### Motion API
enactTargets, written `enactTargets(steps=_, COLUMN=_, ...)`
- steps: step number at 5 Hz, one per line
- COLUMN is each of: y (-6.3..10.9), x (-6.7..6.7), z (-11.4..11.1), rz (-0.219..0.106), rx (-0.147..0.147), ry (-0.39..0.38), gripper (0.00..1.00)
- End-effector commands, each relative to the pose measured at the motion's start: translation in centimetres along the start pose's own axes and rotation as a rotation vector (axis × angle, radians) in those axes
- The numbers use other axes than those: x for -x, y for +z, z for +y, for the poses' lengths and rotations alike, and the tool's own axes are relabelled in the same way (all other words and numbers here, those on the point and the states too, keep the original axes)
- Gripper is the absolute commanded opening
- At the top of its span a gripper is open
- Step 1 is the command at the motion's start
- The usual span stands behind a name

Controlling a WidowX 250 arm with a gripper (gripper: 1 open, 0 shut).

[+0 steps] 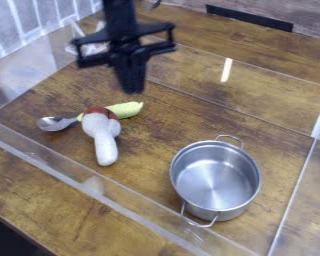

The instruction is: Put the mushroom in the silver pot

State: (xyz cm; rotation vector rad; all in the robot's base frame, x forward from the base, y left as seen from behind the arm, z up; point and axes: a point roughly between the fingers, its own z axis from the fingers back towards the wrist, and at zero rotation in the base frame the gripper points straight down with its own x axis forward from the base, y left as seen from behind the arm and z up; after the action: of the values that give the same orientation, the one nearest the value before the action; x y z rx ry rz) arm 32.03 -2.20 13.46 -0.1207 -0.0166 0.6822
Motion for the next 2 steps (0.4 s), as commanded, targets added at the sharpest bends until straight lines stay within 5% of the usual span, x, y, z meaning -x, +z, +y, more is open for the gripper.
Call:
enactTargets(steps=1, y=2.3, x=2.0, z=-2.3, rz=-0.041, rx=0.044, ry=-0.108, gripper=0.00)
enactTargets(steps=2, y=2.3, x=3.6, z=-1.9, rz=-0.030, rx=0.032, ry=-0.152, gripper=0.00)
